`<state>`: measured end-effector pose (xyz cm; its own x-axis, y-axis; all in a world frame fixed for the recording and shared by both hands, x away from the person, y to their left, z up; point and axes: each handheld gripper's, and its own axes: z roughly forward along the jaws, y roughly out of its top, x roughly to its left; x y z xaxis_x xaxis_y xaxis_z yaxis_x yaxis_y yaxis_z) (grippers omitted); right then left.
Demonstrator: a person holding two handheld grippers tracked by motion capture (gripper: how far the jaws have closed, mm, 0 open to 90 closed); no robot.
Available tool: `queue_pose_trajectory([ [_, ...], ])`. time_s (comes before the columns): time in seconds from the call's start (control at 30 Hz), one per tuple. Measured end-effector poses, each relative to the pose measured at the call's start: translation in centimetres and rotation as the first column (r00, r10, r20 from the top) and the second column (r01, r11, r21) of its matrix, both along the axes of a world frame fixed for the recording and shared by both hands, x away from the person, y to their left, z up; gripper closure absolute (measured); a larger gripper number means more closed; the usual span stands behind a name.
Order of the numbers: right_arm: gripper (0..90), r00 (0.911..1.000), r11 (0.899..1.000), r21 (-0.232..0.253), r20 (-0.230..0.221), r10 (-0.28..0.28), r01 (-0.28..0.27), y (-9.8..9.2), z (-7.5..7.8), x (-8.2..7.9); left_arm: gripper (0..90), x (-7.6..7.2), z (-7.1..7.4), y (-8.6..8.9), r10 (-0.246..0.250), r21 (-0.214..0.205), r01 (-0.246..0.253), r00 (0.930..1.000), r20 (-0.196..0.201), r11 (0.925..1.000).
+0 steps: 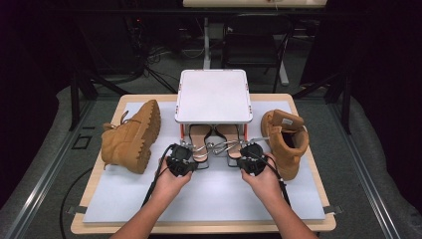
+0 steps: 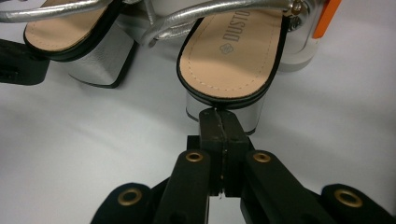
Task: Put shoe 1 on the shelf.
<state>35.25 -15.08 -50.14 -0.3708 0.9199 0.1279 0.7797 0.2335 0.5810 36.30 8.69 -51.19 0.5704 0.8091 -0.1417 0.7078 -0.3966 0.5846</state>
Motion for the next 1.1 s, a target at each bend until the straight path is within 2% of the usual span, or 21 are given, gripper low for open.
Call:
queue_pose_trajectory([
  [0.03, 90.0, 0.9999, 1.000, -0.003, -0.003, -0.017, 0.017, 0.2, -0.1, 0.1, 90.0, 0.2, -0.1, -0.2, 0.006, 0.000, -0.006, 0.9999, -0.010, 1.0000],
  [0.13, 90.0, 0.9997, 1.000, -0.006, -0.011, -0.022, 0.022, 0.3, -0.1, 0.3, 90.0, 0.5, -0.1, -0.3, 0.014, 0.007, -0.014, 0.9998, -0.014, 0.9999],
  [0.17, 90.0, 0.9996, 1.000, -0.010, -0.003, -0.028, 0.028, 0.4, -0.1, 0.6, 90.0, 0.8, 0.1, -0.4, 0.036, 0.026, -0.036, 0.9993, 0.011, 0.9990],
  [0.27, 90.0, 0.9993, 0.999, -0.022, 0.007, -0.036, 0.036, 0.4, 0.0, 0.9, 90.0, 1.3, 0.3, -0.1, 0.061, 0.028, -0.062, 0.9978, 0.026, 0.9977],
  [0.3, 90.0, 0.9989, 0.999, -0.003, 0.008, -0.047, 0.047, 0.4, 0.0, 1.3, 90.0, 1.9, 0.4, 0.3, 0.066, 0.001, -0.066, 0.9978, -0.009, 0.9978],
  [0.33, 90.0, 0.9989, 0.999, 0.006, 0.005, -0.046, 0.046, 0.3, 0.0, 1.5, 90.0, 2.0, 0.5, 0.4, 0.063, 0.002, -0.063, 0.9978, -0.017, 0.9980],
  [0.5, 90.0, 0.9985, 0.998, 0.028, -0.003, -0.055, 0.055, 0.5, 0.0, 2.4, 90.0, 1.6, 0.4, 0.1, 0.068, 0.033, -0.069, 0.9975, 0.016, 0.9971],
  [0.6, 90.0, 0.9987, 0.998, 0.021, -0.004, -0.051, 0.052, 0.7, -0.1, 2.3, 90.0, 1.6, 0.2, 0.3, 0.075, 0.045, -0.075, 0.9971, 0.014, 0.9962],
  [0.73, 90.0, 0.9989, 0.999, 0.024, 0.008, -0.046, 0.046, 0.7, -0.2, 2.2, 90.0, 1.5, -0.1, 0.9, 0.097, 0.033, -0.098, 0.9952, 0.015, 0.9947],
  [0.8, 88.3, 0.9992, 0.999, 0.028, 0.009, -0.039, 0.038, 0.6, -0.3, 2.2, 84.1, 1.5, -0.4, 0.8, 0.098, 0.049, -0.099, 0.9949, 0.021, 0.9938],
  [0.83, 85.5, 0.9994, 0.999, 0.032, 0.003, -0.034, 0.034, 0.6, -0.3, 2.1, 78.4, 1.5, -0.7, 0.7, 0.106, 0.068, -0.107, 0.9941, 0.019, 0.9919],
  [0.87, 84.9, 0.9994, 0.999, 0.033, 0.005, -0.034, 0.033, 0.7, -0.3, 2.1, 76.0, 1.5, -0.7, 0.7, 0.106, 0.068, -0.107, 0.9941, 0.019, 0.9919],
  [0.9, 84.5, 0.9994, 0.999, 0.026, 0.009, -0.032, 0.032, 0.7, -0.3, 2.1, 75.9, 1.5, -0.8, 0.8, 0.114, 0.052, -0.115, 0.9933, 0.018, 0.9920],
  [0.97, 83.4, 0.9994, 0.999, 0.021, 0.011, -0.033, 0.032, 0.7, -0.3, 2.1, 75.7, 1.5, -0.8, 0.8, 0.115, 0.050, -0.116, 0.9932, 0.016, 0.9920],
  [1.0, 81.6, 0.9992, 0.999, 0.014, 0.010, -0.038, 0.038, 0.7, -0.3, 2.1, 72.2, 1.4, -0.9, 0.8, 0.120, 0.022, -0.120, 0.9928, 0.002, 0.9925],
  [1.03, 78.8, 0.9991, 0.999, -0.006, 0.010, -0.040, 0.041, 0.7, -0.5, 2.1, 63.0, 1.4, -0.9, 0.8, 0.119, -0.038, -0.120, 0.9921, -0.040, 0.9920],
  [1.07, 78.8, 0.9991, 0.999, -0.006, 0.010, -0.040, 0.041, 0.7, -0.5, 2.1, 63.0, 1.2, -1.0, 0.6, 0.113, -0.062, -0.116, 0.9923, -0.051, 0.9913],
  [1.1, 77.9, 0.9994, 0.999, -0.007, 0.005, -0.034, 0.034, 0.6, -0.6, 2.2, 63.6, 1.1, -1.0, 0.3, 0.115, -0.031, -0.115, 0.9930, -0.027, 0.9928],
])
